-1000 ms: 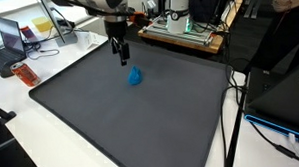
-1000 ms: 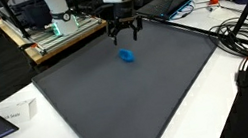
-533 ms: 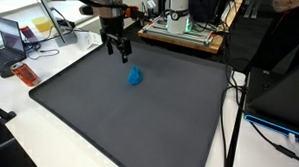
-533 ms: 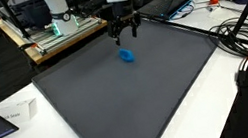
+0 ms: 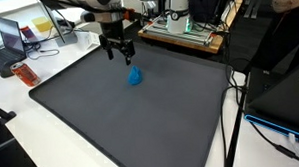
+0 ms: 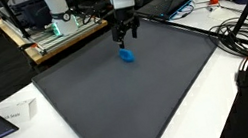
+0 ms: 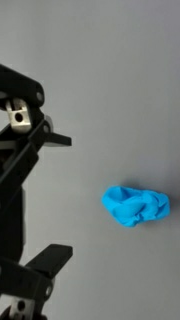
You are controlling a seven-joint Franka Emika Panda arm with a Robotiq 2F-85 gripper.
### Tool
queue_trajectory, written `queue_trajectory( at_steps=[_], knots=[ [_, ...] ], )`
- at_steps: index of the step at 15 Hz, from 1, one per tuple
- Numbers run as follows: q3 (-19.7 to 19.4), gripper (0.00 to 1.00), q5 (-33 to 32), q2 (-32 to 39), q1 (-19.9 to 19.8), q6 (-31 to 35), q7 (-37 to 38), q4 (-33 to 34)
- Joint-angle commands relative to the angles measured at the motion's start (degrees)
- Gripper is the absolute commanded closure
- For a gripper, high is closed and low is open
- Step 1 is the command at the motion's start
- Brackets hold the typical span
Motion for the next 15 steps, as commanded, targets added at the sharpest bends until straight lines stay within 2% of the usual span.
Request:
queue_trajectory(
  at_steps=[1, 2, 3, 4, 5, 6, 7, 8, 9, 14, 15],
  knots=[
    [5.3, 0.00, -3.3, 4.8, -3.9, 1.0, -6.0, -0.3],
    [11.6, 0.00, -9.0, 7.0, -7.4, 1.3, -0.4, -4.9],
    [12.3, 0.00, -10.7, 8.3, -7.9, 2.0, -0.2, -4.6],
    [7.1, 0.00, -5.6, 7.7, -5.6, 1.9, -6.6, -0.3],
    [11.8, 0.00, -11.3, 9.1, -8.7, 1.8, -0.3, -6.0],
    [11.1, 0.00, -11.3, 9.2, -8.7, 1.8, -0.7, -5.7],
    [7.6, 0.00, -8.3, 8.6, -7.2, 1.8, -3.9, -2.6],
    [4.8, 0.00, -5.4, 6.0, -5.1, -1.8, -2.0, -3.8],
    [7.9, 0.00, -9.3, 8.3, -7.0, 0.0, -0.1, -4.2],
    [7.4, 0.00, -9.3, 8.3, -7.1, 0.0, -0.1, -4.0],
    [4.1, 0.00, -5.5, 6.2, -5.7, -2.2, -3.2, -3.8]
  ],
)
